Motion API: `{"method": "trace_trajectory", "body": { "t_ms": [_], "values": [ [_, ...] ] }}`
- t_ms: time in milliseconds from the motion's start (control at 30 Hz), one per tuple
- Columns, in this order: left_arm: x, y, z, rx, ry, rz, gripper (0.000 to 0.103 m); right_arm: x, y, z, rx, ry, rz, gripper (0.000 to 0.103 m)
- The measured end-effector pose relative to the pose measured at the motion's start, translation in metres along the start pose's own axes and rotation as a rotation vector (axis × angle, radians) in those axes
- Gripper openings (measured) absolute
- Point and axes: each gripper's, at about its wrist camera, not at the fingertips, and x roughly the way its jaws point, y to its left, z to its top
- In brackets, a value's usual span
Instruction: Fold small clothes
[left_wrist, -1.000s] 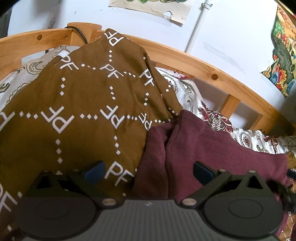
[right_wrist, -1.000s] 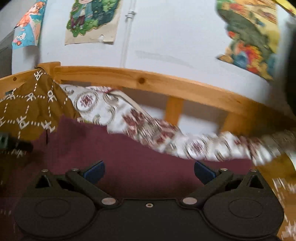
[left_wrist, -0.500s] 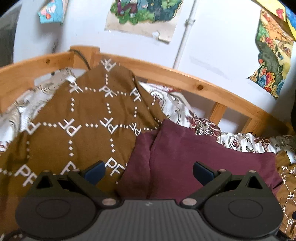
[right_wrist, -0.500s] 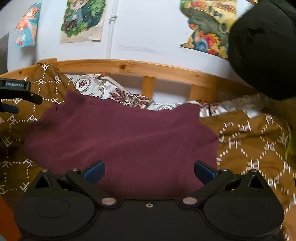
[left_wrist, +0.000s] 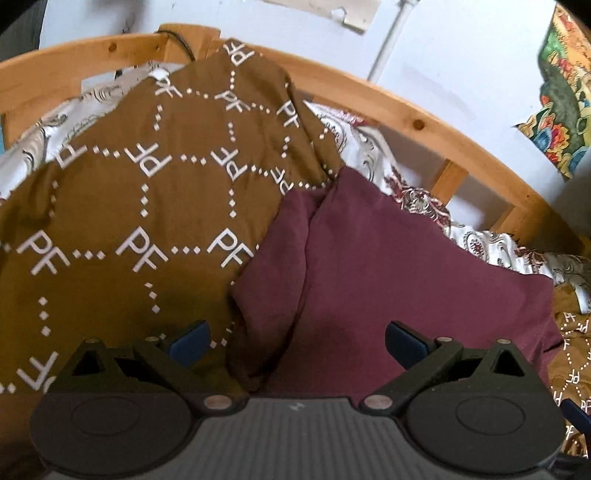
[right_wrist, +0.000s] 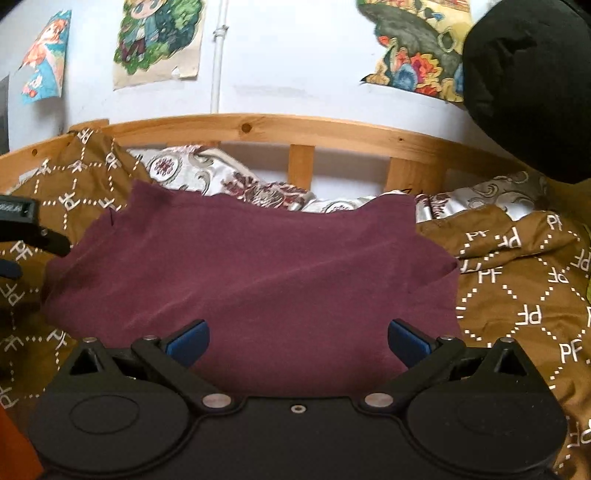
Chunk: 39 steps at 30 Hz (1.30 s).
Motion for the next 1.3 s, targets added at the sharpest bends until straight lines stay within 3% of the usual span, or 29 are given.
{"method": "trace_trajectory", "body": {
  "t_ms": [267, 733, 900, 1200, 1300],
  "values": [
    [0.023, 0.018, -0.001, -0.06, 0.084, 0.006, 0.102, 0.007, 0.018, -0.008, -0.092, 0.002, 0.028, 0.102],
    [0.043, 0.014, -0.009, 0.029, 0.173, 0.004, 0.102, 0.037, 0.029, -0.012, -0.059, 0.013, 0.051, 0.102],
    [0.048, 0.012, -0.013, 0.057, 0.177, 0.015, 0.102, 0.053, 0.029, -0.017, -0.035, 0.072, 0.069, 0.102],
    [0.051, 0.01, -0.011, 0.078, 0.193, 0.007, 0.102, 0.06, 0.029, -0.006, -0.011, -0.001, 0.053, 0.102],
    [0.05, 0.013, -0.01, 0.08, 0.197, 0.0, 0.102, 0.075, 0.033, -0.01, -0.046, 0.044, 0.055, 0.102]
  ]
}}
